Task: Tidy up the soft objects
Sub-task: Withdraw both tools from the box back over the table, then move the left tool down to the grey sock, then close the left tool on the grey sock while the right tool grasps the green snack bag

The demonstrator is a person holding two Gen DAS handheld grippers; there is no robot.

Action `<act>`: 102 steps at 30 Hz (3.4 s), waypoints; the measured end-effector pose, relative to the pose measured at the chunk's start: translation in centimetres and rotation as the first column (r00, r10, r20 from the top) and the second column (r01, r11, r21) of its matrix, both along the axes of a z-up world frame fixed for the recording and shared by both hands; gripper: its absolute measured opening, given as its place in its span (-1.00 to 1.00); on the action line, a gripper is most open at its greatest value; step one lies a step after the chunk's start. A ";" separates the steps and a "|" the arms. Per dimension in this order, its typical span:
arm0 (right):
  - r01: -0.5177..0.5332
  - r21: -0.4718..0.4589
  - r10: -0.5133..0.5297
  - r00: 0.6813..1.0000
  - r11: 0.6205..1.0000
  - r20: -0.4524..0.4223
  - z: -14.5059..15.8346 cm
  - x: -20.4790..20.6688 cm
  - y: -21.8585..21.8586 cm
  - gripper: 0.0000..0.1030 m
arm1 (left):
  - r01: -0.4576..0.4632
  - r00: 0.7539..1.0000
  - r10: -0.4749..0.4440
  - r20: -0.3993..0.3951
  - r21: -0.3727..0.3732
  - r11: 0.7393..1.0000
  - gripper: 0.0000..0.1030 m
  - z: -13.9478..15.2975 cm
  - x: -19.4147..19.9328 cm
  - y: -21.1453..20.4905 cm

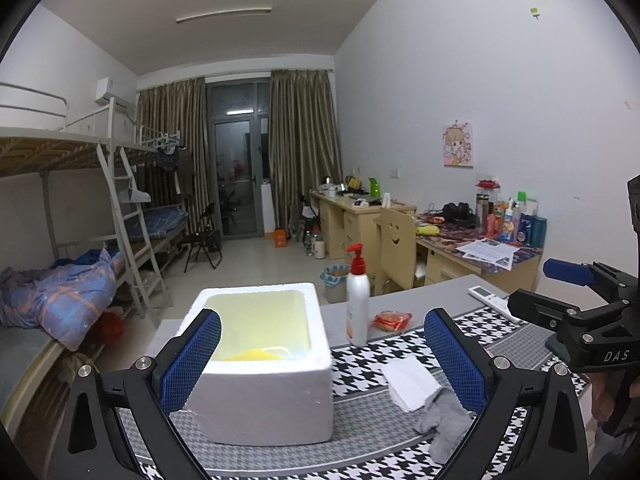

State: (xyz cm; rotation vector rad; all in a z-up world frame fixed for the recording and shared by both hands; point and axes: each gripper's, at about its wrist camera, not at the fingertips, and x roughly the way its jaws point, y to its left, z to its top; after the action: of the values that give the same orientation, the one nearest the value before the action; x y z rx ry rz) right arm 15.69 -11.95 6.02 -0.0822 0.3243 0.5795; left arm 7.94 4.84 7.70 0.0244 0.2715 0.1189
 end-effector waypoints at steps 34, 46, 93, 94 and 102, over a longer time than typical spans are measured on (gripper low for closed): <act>0.162 -0.005 -0.162 0.986 0.987 -0.036 -4.6 -0.7 -5.5 0.99 | 0.134 0.990 -0.136 -0.039 -0.053 0.990 0.98 -5.3 -1.2 -4.9; 0.204 -0.049 -0.207 0.976 0.978 -0.071 -6.3 0.6 -6.4 0.98 | 0.177 0.979 -0.181 -0.091 -0.052 0.983 0.98 -7.3 -0.1 -6.8; 0.228 -0.093 -0.246 0.921 0.969 -0.302 -12.9 8.1 -9.0 0.99 | 0.228 0.850 -0.263 -0.457 -0.131 0.965 0.31 -15.9 7.6 -11.1; 0.226 -0.094 -0.244 0.920 0.970 -0.306 -13.0 8.2 -9.0 0.99 | 0.225 0.849 -0.260 -0.460 -0.131 0.966 0.26 -16.0 7.7 -11.1; 0.209 -0.120 -0.238 0.906 0.971 -0.349 -14.2 9.9 -8.2 0.98 | 0.215 0.834 -0.253 -0.490 -0.133 0.967 -0.01 -16.8 8.6 -11.0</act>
State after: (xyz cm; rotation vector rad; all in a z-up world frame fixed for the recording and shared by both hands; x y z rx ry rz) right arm 25.62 -20.19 -8.21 -0.0137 0.7073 0.3493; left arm 16.50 -6.13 -9.11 0.0166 0.7976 -0.1487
